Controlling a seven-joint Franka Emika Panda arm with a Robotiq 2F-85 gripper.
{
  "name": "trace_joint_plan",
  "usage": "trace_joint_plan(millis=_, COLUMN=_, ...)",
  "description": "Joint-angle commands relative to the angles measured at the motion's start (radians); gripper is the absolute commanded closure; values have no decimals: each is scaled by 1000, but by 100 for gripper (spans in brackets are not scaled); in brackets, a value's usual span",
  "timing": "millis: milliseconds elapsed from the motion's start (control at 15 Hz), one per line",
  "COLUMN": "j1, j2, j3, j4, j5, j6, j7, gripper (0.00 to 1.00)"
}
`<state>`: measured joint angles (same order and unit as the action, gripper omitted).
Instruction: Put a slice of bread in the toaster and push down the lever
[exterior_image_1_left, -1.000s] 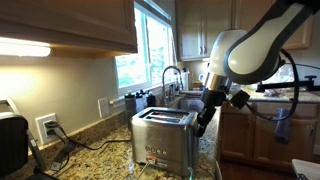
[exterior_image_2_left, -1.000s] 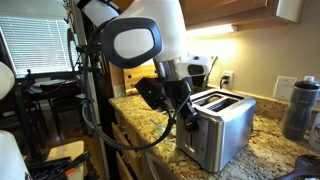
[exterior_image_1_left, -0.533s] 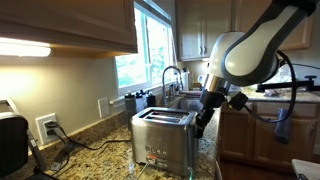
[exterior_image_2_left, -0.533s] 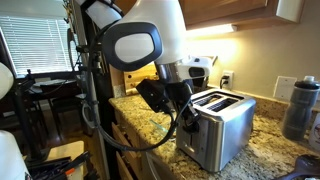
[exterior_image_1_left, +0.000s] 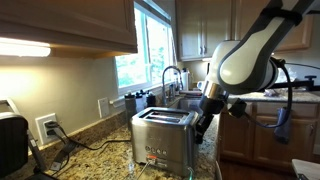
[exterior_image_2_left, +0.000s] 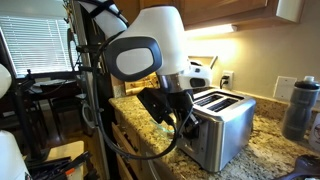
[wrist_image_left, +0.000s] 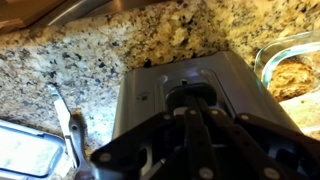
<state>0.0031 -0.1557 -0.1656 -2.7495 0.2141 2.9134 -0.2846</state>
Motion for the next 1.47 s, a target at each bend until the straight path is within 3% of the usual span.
trace_joint_plan(millis=0, j1=40, j2=44, j3=-24, j4=-32, j5=79, j6=67, j7=-87, gripper=96)
trace_joint_plan(millis=800, j1=102, j2=108, j3=-18, j4=-32, j5=430, j6=144, j7=-364, gripper=96)
trace_joint_plan(millis=1000, j1=83, j2=94, j3=-16, j4=-20, j5=424, j6=117, j7=-369, gripper=95)
trace_joint_plan(millis=1400, j1=17, j2=42, j3=-15, j4=-8, j5=282, j6=62, j7=-295, gripper=96)
